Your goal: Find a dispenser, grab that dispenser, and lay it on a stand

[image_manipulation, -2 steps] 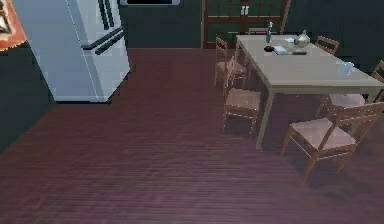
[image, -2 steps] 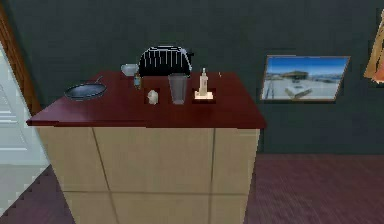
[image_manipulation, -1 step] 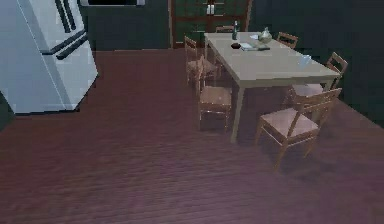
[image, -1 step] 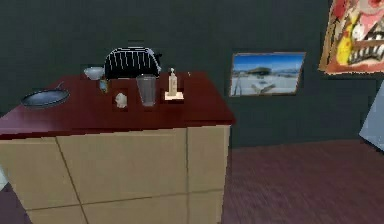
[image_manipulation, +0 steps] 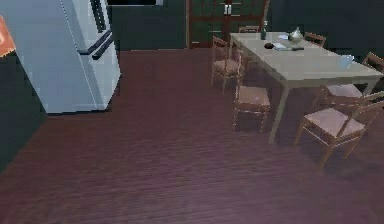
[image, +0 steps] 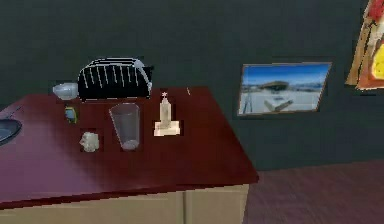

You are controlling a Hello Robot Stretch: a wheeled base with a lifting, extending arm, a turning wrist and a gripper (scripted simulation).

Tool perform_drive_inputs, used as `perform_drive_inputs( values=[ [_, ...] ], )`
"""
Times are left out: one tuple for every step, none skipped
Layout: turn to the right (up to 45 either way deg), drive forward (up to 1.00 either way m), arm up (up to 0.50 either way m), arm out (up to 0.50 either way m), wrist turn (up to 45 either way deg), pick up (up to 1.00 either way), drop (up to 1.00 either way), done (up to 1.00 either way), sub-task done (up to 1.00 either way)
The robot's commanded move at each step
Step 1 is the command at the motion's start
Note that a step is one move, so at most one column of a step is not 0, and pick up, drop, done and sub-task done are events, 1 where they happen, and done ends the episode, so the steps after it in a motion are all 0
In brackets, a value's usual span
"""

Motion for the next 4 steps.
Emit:
perform_drive_inputs(
  values=[
    [-45.0, 0.0, 0.0, 0.0, 0.0, 0.0, 0.0, 0.0, 0.0],
    [-45.0, 0.0, 0.0, 0.0, 0.0, 0.0, 0.0, 0.0, 0.0],
    [0.0, 0.0, 0.5, 0.0, 0.0, 0.0, 0.0, 0.0, 0.0],
    [0.0, 0.0, 0.38, 0.0, 0.0, 0.0, 0.0, 0.0, 0.0]
  ],
)
